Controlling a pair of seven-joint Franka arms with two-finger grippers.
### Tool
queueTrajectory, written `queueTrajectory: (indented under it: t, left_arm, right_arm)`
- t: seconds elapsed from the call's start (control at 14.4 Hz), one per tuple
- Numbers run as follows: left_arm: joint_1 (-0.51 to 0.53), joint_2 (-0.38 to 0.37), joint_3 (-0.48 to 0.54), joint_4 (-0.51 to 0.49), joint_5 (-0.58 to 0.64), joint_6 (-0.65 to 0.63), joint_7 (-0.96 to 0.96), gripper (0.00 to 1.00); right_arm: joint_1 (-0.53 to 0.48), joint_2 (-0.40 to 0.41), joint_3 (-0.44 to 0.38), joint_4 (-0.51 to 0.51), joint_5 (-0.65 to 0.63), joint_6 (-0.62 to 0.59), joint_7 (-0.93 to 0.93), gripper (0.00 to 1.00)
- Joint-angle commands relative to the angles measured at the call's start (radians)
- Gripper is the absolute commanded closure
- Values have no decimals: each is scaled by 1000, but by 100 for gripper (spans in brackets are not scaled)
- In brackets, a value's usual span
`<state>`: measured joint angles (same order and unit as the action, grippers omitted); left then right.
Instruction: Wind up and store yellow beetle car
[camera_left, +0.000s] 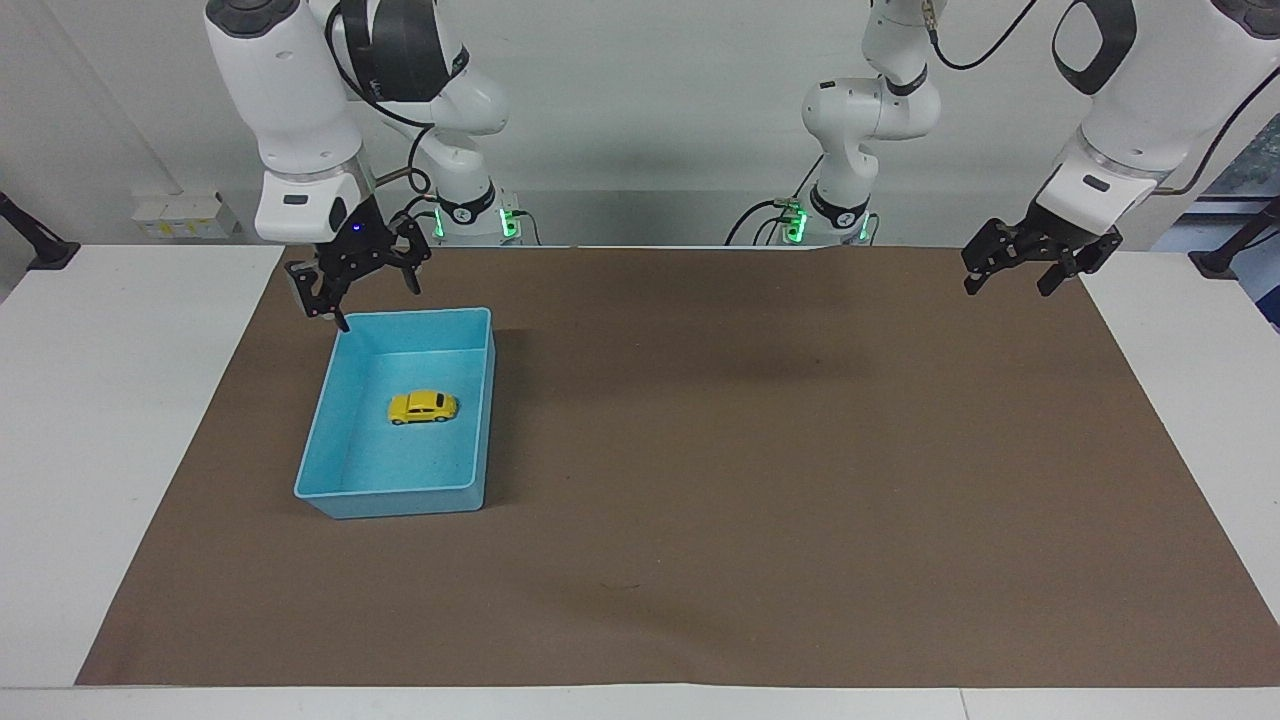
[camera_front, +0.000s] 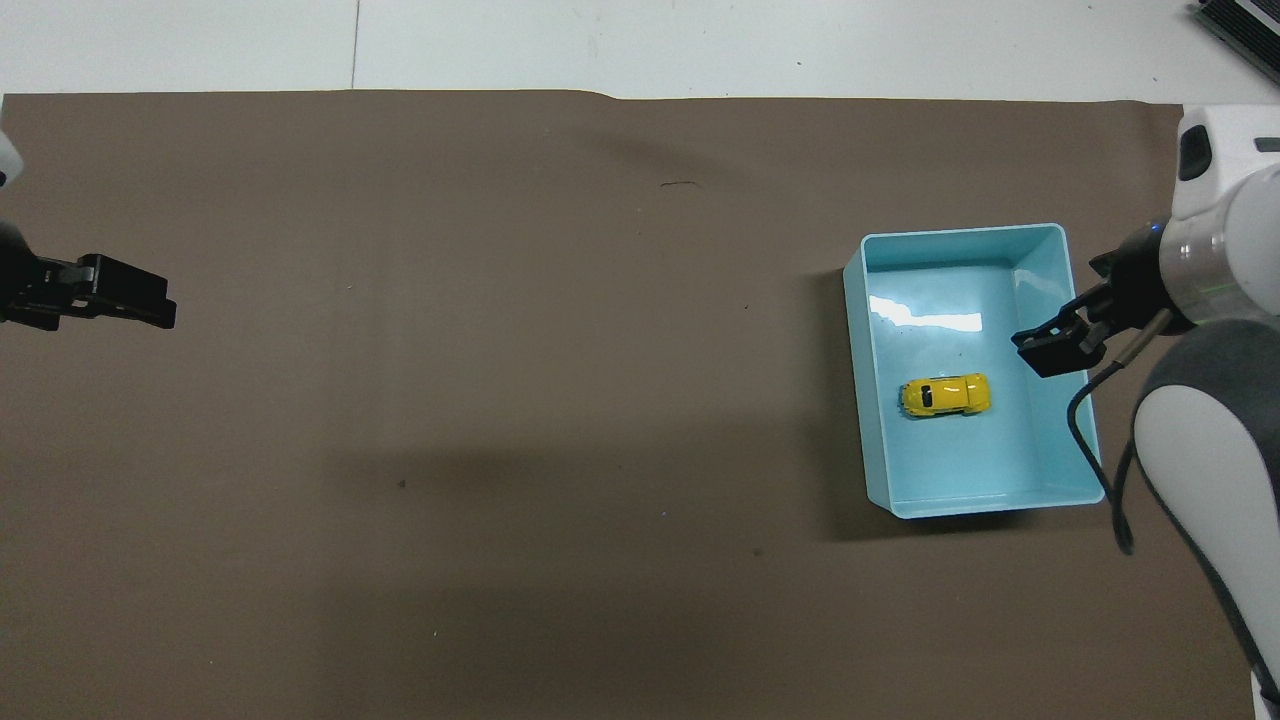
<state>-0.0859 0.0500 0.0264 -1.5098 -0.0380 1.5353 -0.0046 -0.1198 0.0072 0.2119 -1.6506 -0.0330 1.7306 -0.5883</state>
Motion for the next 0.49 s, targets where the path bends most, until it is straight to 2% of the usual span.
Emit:
queueTrajectory:
  t: [0.0,0.21,0.42]
  left_arm:
    - [14,-19,-8,-12,-11,-9,-8,0]
    - [14,-19,-8,-13,-11,-9,-8,0]
    - [14,-19,-8,-12,-11,-9,-6,0]
  right_arm:
    - [-4,14,4,34,7,-35,143,0]
    - [-3,19,4,95,70,-83,359,0]
    - [-4,14,7,120,78,-108,502,0]
